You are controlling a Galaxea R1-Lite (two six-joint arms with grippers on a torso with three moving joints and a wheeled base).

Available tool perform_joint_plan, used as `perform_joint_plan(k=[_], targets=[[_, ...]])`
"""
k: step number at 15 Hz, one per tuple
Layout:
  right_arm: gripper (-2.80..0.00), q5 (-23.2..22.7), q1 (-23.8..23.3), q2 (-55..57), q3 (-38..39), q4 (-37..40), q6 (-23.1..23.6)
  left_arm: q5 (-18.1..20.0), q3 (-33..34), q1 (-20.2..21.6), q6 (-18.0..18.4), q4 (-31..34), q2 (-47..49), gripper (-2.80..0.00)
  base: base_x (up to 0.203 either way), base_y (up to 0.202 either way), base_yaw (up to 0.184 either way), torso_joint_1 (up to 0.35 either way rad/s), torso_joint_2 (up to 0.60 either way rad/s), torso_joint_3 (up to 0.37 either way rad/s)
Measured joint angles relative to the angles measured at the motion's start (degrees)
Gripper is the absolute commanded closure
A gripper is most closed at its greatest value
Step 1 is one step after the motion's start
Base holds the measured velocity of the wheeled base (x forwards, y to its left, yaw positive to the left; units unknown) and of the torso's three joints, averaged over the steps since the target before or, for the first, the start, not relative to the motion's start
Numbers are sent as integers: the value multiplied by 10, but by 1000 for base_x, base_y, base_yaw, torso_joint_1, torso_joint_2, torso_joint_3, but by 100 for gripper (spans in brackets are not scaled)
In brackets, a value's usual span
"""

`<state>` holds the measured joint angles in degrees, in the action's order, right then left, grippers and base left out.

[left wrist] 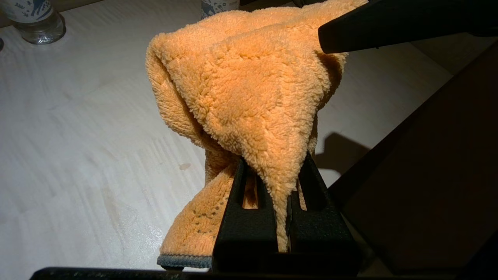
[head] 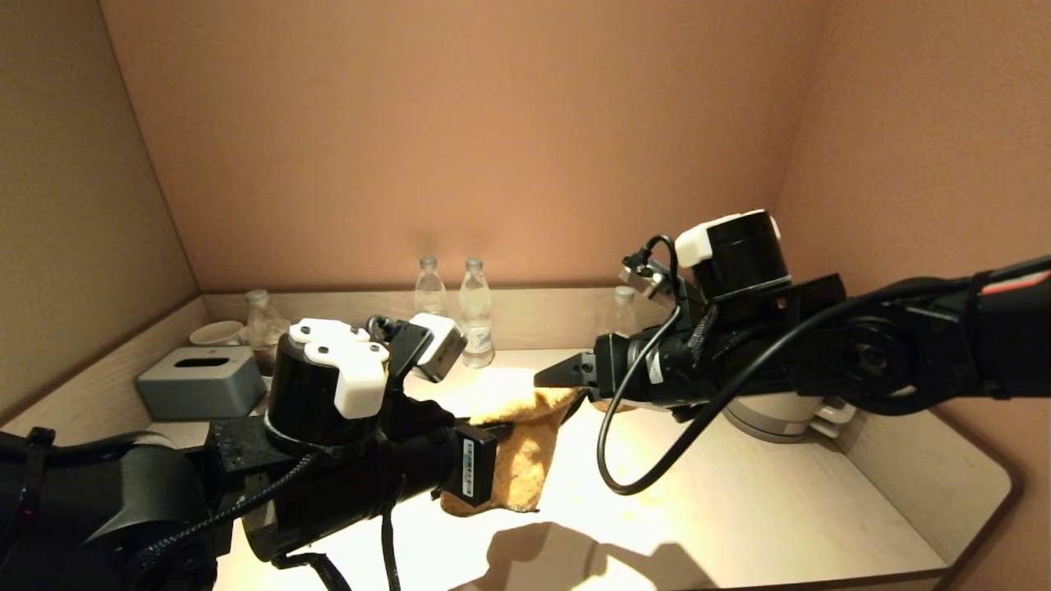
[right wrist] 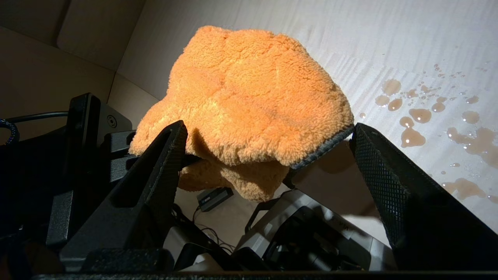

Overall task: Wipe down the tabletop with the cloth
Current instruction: Hand it to the other hand

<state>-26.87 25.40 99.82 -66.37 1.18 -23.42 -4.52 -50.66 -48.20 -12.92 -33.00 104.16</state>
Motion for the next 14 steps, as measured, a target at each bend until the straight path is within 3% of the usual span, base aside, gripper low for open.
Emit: perform_joint_plan(k=[8, 9, 14], targets=[[-280, -1, 3, 9, -9, -3, 0, 1, -6, -2, -1, -1, 3, 0, 0, 0, 0, 0, 0, 0], [0, -2, 4, 11, -9, -3, 0, 1, -6, -2, -1, -1, 3, 0, 0, 0, 0, 0, 0, 0], [0, -3, 3, 14, -9, -3, -1, 0, -6, -5, -1, -1, -1, 0, 0, 0, 0, 0, 0, 0]])
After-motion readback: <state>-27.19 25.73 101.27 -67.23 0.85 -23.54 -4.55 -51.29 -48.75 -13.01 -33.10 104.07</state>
